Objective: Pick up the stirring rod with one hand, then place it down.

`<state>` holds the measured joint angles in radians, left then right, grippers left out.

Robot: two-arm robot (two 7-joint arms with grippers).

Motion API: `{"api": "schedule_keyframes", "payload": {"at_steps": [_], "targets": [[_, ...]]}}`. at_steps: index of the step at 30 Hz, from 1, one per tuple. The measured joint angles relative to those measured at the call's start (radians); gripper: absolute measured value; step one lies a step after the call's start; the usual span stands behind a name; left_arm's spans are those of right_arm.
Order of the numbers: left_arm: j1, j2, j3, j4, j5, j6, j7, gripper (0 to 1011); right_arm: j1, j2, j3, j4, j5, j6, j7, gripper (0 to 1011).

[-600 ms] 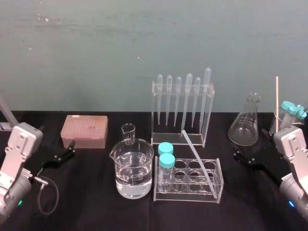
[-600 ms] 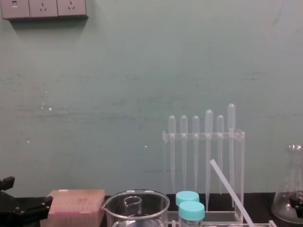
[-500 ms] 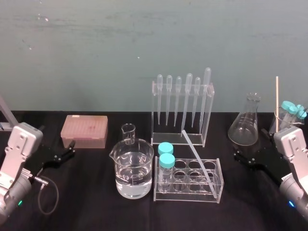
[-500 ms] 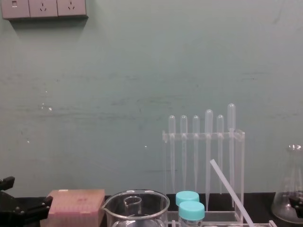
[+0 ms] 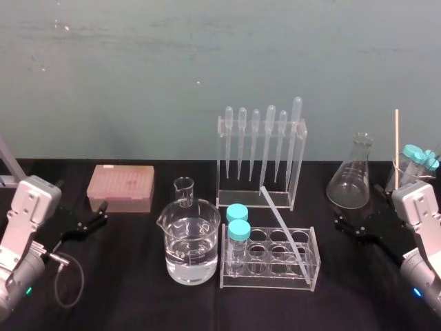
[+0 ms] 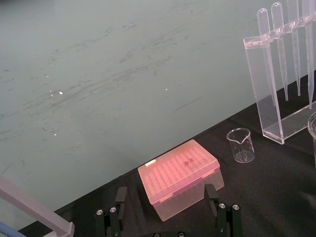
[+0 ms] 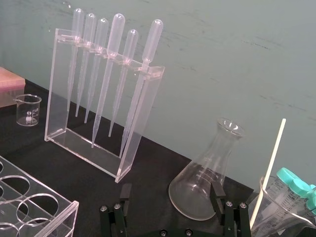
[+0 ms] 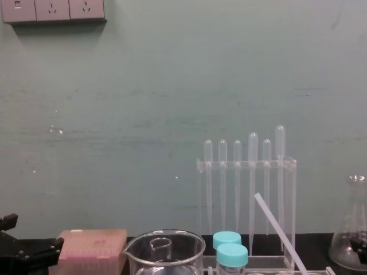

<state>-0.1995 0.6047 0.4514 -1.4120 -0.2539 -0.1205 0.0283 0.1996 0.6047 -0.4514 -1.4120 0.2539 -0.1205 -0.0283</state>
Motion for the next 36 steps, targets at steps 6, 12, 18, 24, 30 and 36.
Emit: {"api": "schedule_keyframes", "payload": {"at_steps": [6, 12, 18, 24, 30, 36], "targets": [[0.000, 0.000, 0.000, 0.000, 0.000, 0.000, 0.000, 1000, 0.000, 0.000, 0.000, 0.000, 0.000, 0.000, 0.000, 1003], [0.000, 0.000, 0.000, 0.000, 0.000, 0.000, 0.000, 1000, 0.000, 0.000, 0.000, 0.000, 0.000, 0.000, 0.000, 1003], [0.000, 0.000, 0.000, 0.000, 0.000, 0.000, 0.000, 1000, 0.000, 0.000, 0.000, 0.000, 0.000, 0.000, 0.000, 1003], [0.000, 0.000, 0.000, 0.000, 0.000, 0.000, 0.000, 1000, 0.000, 0.000, 0.000, 0.000, 0.000, 0.000, 0.000, 1003], [0.000, 0.000, 0.000, 0.000, 0.000, 0.000, 0.000, 1000, 0.000, 0.000, 0.000, 0.000, 0.000, 0.000, 0.000, 1003], [0.000, 0.000, 0.000, 0.000, 0.000, 0.000, 0.000, 1000, 0.000, 0.000, 0.000, 0.000, 0.000, 0.000, 0.000, 1003]]}}
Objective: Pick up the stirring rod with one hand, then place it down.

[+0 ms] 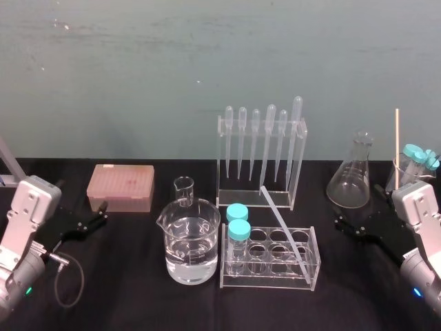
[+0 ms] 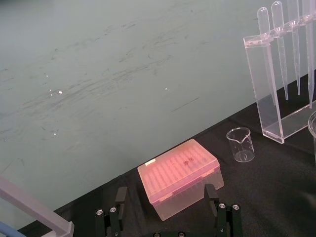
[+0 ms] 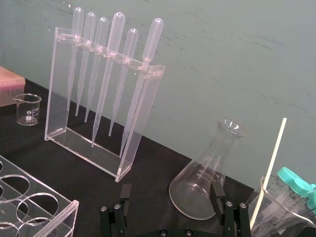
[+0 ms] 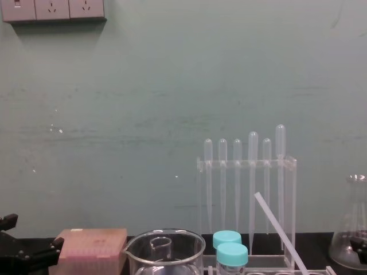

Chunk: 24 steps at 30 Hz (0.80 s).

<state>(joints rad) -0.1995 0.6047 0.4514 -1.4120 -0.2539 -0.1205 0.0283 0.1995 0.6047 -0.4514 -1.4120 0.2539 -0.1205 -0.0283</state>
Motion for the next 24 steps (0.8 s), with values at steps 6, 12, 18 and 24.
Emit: {"api": "schedule_keyframes", "payload": {"at_steps": [6, 12, 18, 24], "targets": [[0.000, 0.000, 0.000, 0.000, 0.000, 0.000, 0.000, 1000, 0.000, 0.000, 0.000, 0.000, 0.000, 0.000, 0.000, 1003], [0.000, 0.000, 0.000, 0.000, 0.000, 0.000, 0.000, 1000, 0.000, 0.000, 0.000, 0.000, 0.000, 0.000, 0.000, 1003], [0.000, 0.000, 0.000, 0.000, 0.000, 0.000, 0.000, 1000, 0.000, 0.000, 0.000, 0.000, 0.000, 0.000, 0.000, 1003], [0.000, 0.000, 0.000, 0.000, 0.000, 0.000, 0.000, 1000, 0.000, 0.000, 0.000, 0.000, 0.000, 0.000, 0.000, 1003]]}}
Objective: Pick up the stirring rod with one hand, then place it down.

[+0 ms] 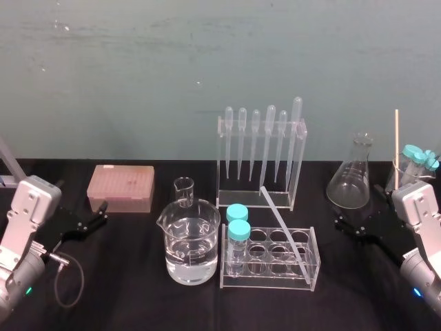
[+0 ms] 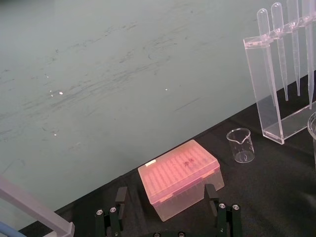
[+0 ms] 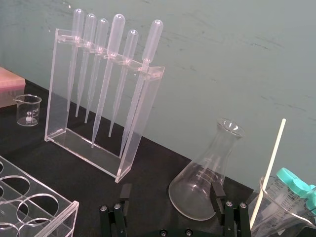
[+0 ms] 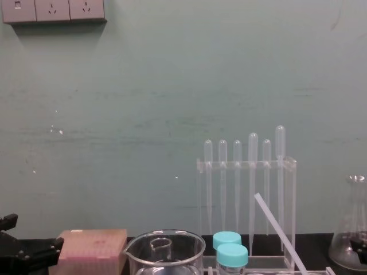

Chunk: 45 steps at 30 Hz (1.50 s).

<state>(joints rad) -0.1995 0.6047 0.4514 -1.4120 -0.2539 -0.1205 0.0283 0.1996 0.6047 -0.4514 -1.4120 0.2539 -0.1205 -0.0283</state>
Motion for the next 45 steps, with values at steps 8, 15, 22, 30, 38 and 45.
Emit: {"api": "schedule_keyframes", "payload": {"at_steps": [8, 15, 22, 30, 38, 45], "targets": [[0.000, 0.000, 0.000, 0.000, 0.000, 0.000, 0.000, 1000, 0.000, 0.000, 0.000, 0.000, 0.000, 0.000, 0.000, 1003], [0.000, 0.000, 0.000, 0.000, 0.000, 0.000, 0.000, 1000, -0.025, -0.010, 0.039, -0.008, -0.019, -0.090, -0.018, 1003], [0.000, 0.000, 0.000, 0.000, 0.000, 0.000, 0.000, 1000, -0.034, -0.008, 0.054, -0.041, -0.012, -0.223, 0.049, 1003], [0.000, 0.000, 0.000, 0.000, 0.000, 0.000, 0.000, 1000, -0.008, -0.001, 0.012, -0.067, 0.006, -0.327, 0.221, 1003], [0.000, 0.000, 0.000, 0.000, 0.000, 0.000, 0.000, 1000, 0.045, -0.015, -0.022, -0.032, 0.124, -0.273, 0.412, 1003], [0.000, 0.000, 0.000, 0.000, 0.000, 0.000, 0.000, 1000, 0.110, -0.039, -0.039, 0.029, 0.263, -0.091, 0.571, 1003]]}}
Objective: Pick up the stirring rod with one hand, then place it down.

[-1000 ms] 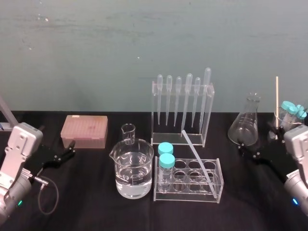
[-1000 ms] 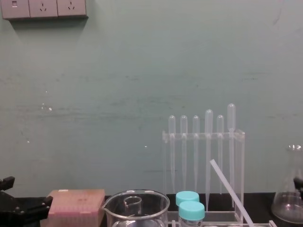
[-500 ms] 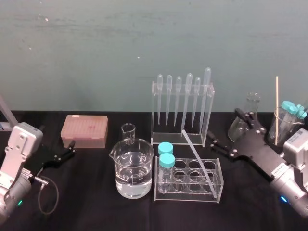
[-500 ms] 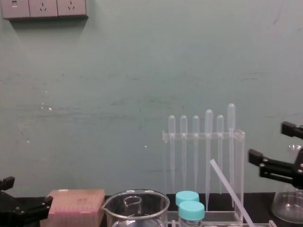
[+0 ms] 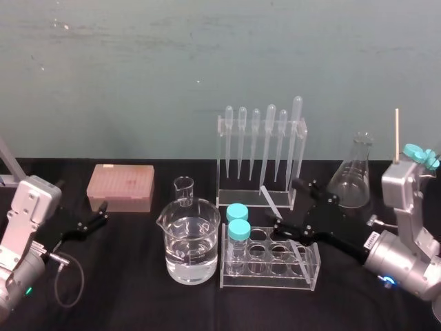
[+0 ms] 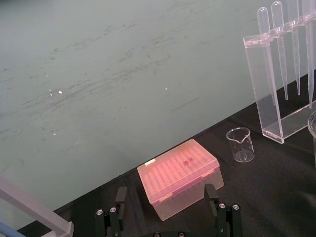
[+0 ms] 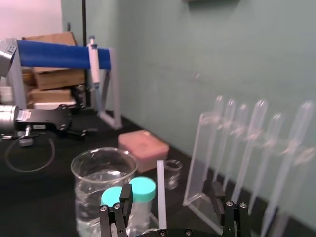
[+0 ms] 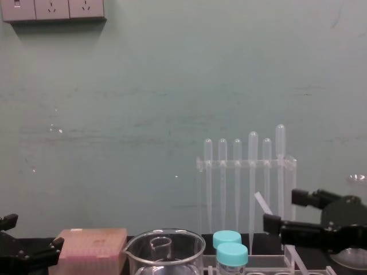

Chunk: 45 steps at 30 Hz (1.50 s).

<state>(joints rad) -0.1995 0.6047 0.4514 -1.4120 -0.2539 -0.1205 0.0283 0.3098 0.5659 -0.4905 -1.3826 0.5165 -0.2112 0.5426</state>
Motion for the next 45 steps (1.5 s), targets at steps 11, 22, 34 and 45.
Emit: {"api": "schedule_keyframes", "payload": {"at_steps": [11, 22, 34, 45], "targets": [[0.000, 0.000, 0.000, 0.000, 0.000, 0.000, 0.000, 1000, 0.076, -0.042, -0.013, 0.081, 0.060, 0.179, 0.105, 1003], [0.000, 0.000, 0.000, 0.000, 0.000, 0.000, 0.000, 1000, 0.093, -0.058, -0.010, 0.103, 0.061, 0.230, 0.106, 1003], [0.000, 0.000, 0.000, 0.000, 0.000, 0.000, 0.000, 1000, 0.090, -0.056, -0.010, 0.100, 0.060, 0.223, 0.105, 989], [0.000, 0.000, 0.000, 0.000, 0.000, 0.000, 0.000, 1000, 0.089, -0.055, -0.010, 0.099, 0.059, 0.220, 0.104, 722]]}}
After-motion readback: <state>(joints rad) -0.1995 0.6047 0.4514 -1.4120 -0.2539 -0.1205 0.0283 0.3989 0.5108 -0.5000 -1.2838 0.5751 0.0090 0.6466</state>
